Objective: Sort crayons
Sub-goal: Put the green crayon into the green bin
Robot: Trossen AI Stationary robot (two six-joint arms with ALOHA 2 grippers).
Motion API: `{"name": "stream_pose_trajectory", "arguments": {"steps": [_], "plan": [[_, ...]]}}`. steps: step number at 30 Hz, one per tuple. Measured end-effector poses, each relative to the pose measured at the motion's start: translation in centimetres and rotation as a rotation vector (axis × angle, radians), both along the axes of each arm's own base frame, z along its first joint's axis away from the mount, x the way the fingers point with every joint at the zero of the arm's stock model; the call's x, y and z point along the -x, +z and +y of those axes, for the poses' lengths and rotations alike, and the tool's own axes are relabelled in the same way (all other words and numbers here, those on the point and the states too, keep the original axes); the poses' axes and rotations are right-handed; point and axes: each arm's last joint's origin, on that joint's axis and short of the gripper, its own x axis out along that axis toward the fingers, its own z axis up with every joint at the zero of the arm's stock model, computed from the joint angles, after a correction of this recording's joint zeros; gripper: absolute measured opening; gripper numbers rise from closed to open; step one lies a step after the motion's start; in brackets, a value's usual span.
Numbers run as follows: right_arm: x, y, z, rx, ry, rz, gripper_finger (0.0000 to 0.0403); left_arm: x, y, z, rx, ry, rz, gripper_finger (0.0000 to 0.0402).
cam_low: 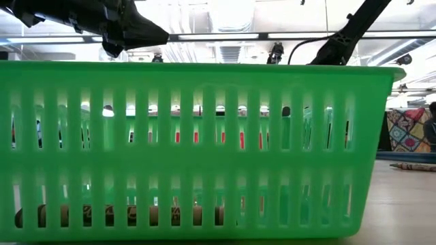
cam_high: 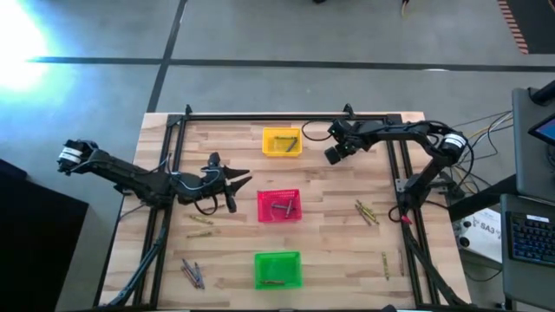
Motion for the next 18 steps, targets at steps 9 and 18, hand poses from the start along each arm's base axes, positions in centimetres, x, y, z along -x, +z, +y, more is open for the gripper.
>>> {"name": "stream_pose_trajectory", "arguments": {"steps": [9, 18], "plan": [[-0.2, -0.4, 0.1, -0.017, 0.082, 0.022, 0.0053, 0.0, -0.2, 0.0, -0.007, 0.000, 0.029, 0.0077], [-1.9, 1.6, 5.9, -0.092, 0.282, -0.117, 0.0011, 0.1, -0.2, 0.0, -0.012, 0.000, 0.048, 0.0077]]}}
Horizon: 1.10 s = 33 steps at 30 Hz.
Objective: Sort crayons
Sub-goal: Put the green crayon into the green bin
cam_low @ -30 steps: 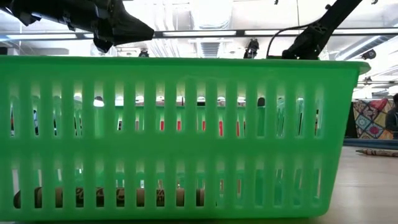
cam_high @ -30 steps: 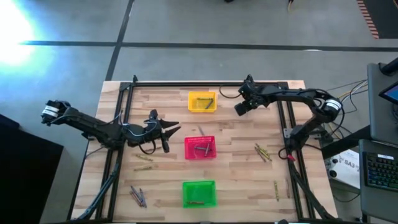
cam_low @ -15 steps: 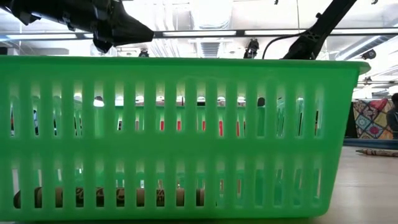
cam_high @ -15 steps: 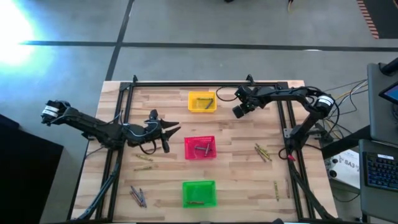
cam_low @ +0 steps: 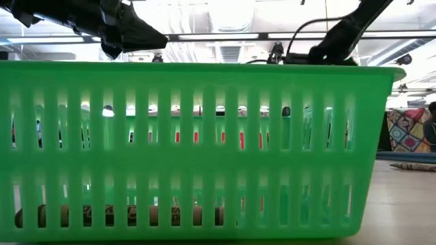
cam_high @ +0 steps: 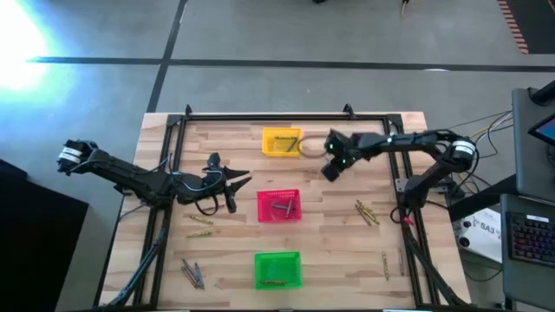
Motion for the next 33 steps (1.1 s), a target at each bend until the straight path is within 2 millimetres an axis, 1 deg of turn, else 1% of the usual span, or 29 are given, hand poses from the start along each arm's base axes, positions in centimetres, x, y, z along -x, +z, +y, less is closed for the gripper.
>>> {"name": "stream_pose_trajectory", "arguments": {"steps": [6, 8, 12, 16, 18, 21, 24, 27, 30, 33], "plan": [[-2.1, 1.0, 6.6, 0.051, 0.139, -0.111, 0.0010, -0.1, 0.4, 0.0, 0.017, 0.006, 0.042, 0.0077], [-2.8, 1.6, 8.7, 0.075, 0.182, -0.176, 0.0010, -0.2, 0.6, 0.0, 0.030, 0.009, 0.045, 0.0077], [-4.1, 3.2, 13.0, 0.080, 0.281, -0.362, 0.0010, -0.2, 0.8, -0.1, 0.047, 0.014, 0.051, 0.0077], [-5.0, 4.5, 16.5, 0.075, 0.356, -0.552, 0.0009, -0.3, 0.8, -0.1, 0.058, 0.017, 0.047, 0.0077], [-5.5, 4.9, 18.4, 0.057, 0.405, -0.649, 0.0009, -0.3, 0.7, -0.1, 0.064, 0.018, 0.050, 0.0077], [-6.1, 4.8, 21.0, 0.038, 0.489, -0.755, 0.0009, -0.3, 0.2, -0.1, 0.087, 0.027, 0.077, 0.0077], [-6.8, 4.6, 23.5, 0.030, 0.571, -0.817, 0.0009, -0.4, -0.5, -0.1, 0.113, 0.042, 0.119, 0.0077], [-7.7, 4.3, 25.7, 0.027, 0.633, -0.830, 0.0009, -0.5, -1.2, -0.1, 0.130, 0.054, 0.156, 0.0077], [-9.0, 4.0, 27.4, 0.016, 0.662, -0.817, 0.0015, -0.8, -1.8, -0.2, 0.129, 0.060, 0.186, 0.0077], [-10.2, 3.9, 28.8, 0.015, 0.684, -0.786, 0.0032, -0.9, -2.0, -0.2, 0.127, 0.064, 0.199, 0.0077]]}}
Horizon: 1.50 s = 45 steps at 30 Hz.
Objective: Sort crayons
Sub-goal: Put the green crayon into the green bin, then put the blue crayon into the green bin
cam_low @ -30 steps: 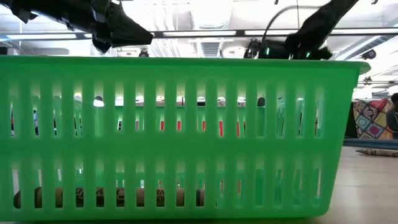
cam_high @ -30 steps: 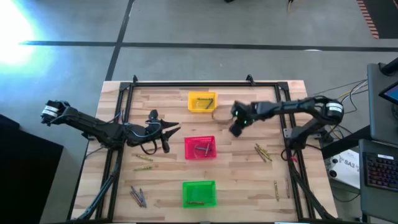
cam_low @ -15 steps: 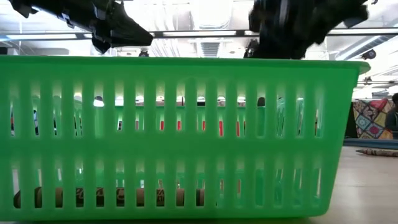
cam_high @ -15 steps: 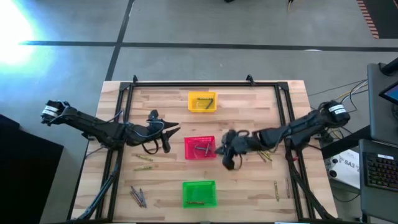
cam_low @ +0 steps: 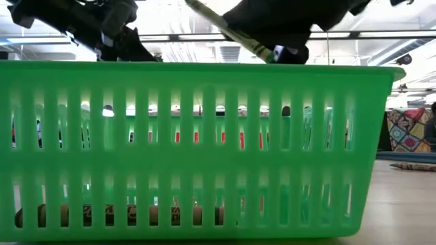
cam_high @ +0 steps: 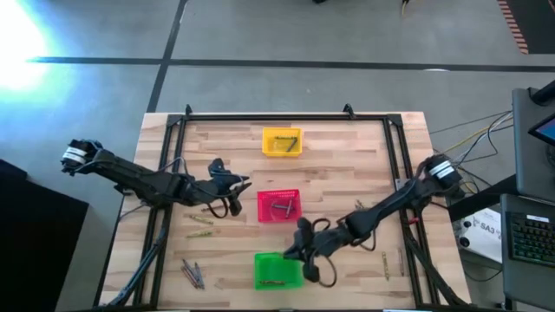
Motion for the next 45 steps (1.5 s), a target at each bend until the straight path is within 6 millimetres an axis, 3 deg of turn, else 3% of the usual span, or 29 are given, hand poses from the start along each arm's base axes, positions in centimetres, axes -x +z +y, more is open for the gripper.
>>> {"name": "stream_pose_trajectory", "arguments": {"steps": [11, 16, 26, 32, 39, 45], "plan": [[-2.1, -0.2, 1.6, 0.083, 0.012, 0.139, 0.0146, 0.3, -0.4, 0.1, 0.029, 0.021, 0.033, 0.0077], [-1.3, 1.8, 1.1, 0.129, -0.056, 0.088, 0.0181, 0.4, -2.1, 0.2, 0.011, 0.037, 0.166, 0.0077], [1.8, 4.5, 0.6, 0.172, -0.131, 0.006, 0.0181, -1.5, -7.3, 2.5, -0.008, 0.121, 0.397, 0.0077], [2.9, 4.3, 0.1, 0.196, -0.159, 0.011, 0.0180, -2.8, -10.3, 3.7, 0.006, 0.047, 0.478, 0.0077], [3.2, 3.2, 0.2, 0.197, -0.154, 0.041, 0.0180, -3.1, -11.6, 3.6, 0.003, -0.072, 0.412, 0.0077], [3.7, 2.7, 0.3, 0.192, -0.152, 0.053, 0.0180, -1.2, -12.0, 3.8, 0.037, -0.137, 0.385, 0.0077]]}}
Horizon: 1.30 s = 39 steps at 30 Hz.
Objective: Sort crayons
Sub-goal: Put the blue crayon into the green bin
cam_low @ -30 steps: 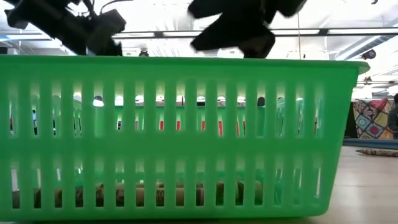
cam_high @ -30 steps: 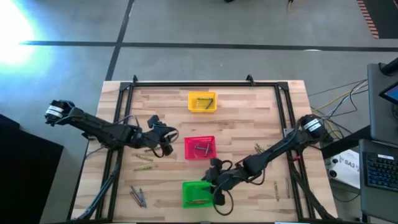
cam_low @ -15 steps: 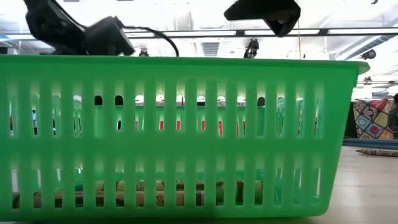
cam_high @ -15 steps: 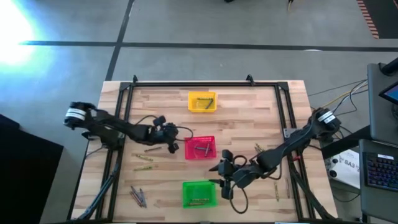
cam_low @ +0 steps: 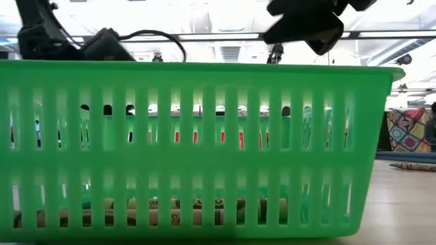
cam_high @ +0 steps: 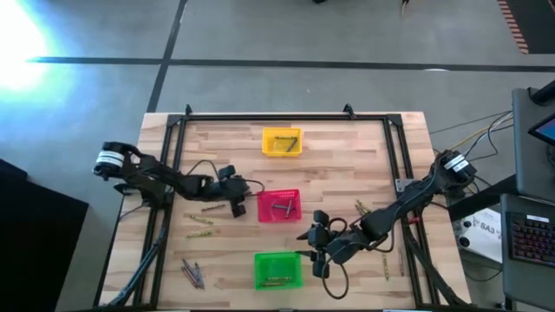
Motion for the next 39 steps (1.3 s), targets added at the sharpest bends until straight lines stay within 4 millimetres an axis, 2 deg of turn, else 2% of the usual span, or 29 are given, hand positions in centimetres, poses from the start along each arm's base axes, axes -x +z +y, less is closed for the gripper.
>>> {"name": "stream_pose_trajectory", "arguments": {"steps": [5, 8, 10, 14, 21, 24, 27, 34, 39], "plan": [[0.0, 0.1, 0.1, -0.009, 0.005, -0.010, 0.0180, 2.0, -0.5, -0.4, 0.074, -0.183, -0.141, 0.0076], [-0.1, 0.3, 0.1, -0.017, 0.008, -0.021, 0.0180, 3.5, -0.8, -0.3, 0.021, -0.240, -0.237, 0.0075], [-0.1, 0.3, 0.1, -0.018, 0.009, -0.025, 0.0180, 4.4, -0.9, -0.1, -0.054, -0.246, -0.279, 0.0075], [-0.1, 0.4, 0.1, -0.011, 0.015, -0.031, 0.0180, 4.8, -0.5, 0.2, -0.135, -0.156, -0.338, 0.0075], [-0.1, 0.3, 0.1, 0.000, 0.017, -0.018, 0.0180, 3.3, -0.4, 0.3, -0.158, -0.119, -0.332, 0.0075], [-0.1, 0.2, 0.1, 0.003, 0.017, -0.013, 0.0180, 2.2, -0.4, 0.2, -0.112, -0.101, -0.347, 0.0075], [0.1, 0.2, 0.0, 0.010, 0.018, -0.003, 0.0180, 1.3, -0.8, 0.1, -0.088, -0.106, -0.321, 0.0075], [0.7, 0.7, -0.2, 0.002, 0.018, -0.001, 0.0180, 0.7, -2.8, 0.5, -0.017, -0.097, -0.241, 0.0076], [1.0, 0.8, 0.1, -0.001, 0.022, 0.001, 0.0180, 0.4, -3.3, 0.9, -0.023, -0.106, -0.265, 0.0099]]}}
